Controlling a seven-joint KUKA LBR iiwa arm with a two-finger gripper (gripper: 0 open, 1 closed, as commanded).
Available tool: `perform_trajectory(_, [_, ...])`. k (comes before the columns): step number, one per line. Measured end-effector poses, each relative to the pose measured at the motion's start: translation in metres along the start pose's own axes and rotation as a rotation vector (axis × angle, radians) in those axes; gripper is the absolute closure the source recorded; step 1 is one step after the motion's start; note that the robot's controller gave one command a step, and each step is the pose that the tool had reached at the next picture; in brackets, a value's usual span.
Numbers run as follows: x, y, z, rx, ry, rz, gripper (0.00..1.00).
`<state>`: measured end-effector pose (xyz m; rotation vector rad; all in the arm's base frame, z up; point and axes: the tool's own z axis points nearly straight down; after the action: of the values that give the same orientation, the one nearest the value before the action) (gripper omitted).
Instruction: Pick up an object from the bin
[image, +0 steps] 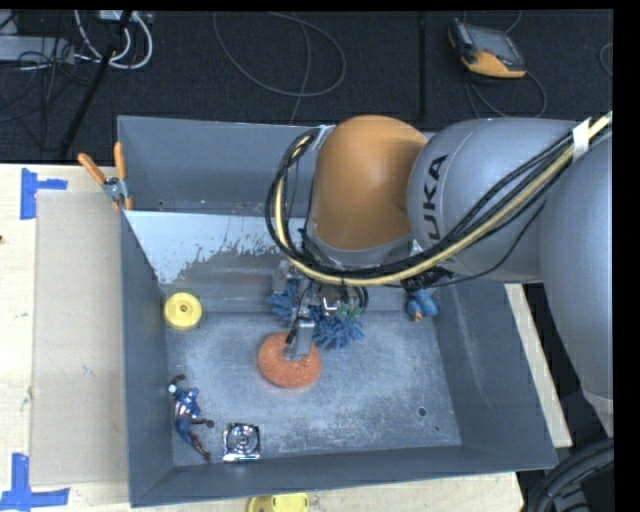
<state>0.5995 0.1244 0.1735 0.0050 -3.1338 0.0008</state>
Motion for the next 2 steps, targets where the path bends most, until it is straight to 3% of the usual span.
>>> perform_trajectory(1, [-0.002,-0.001,-0.005,-0.001,-0.007,0.003,0.0])
perform_trajectory(2, [0.008,-0.009,0.039,-0.001,-0.011,-0.101,0.0])
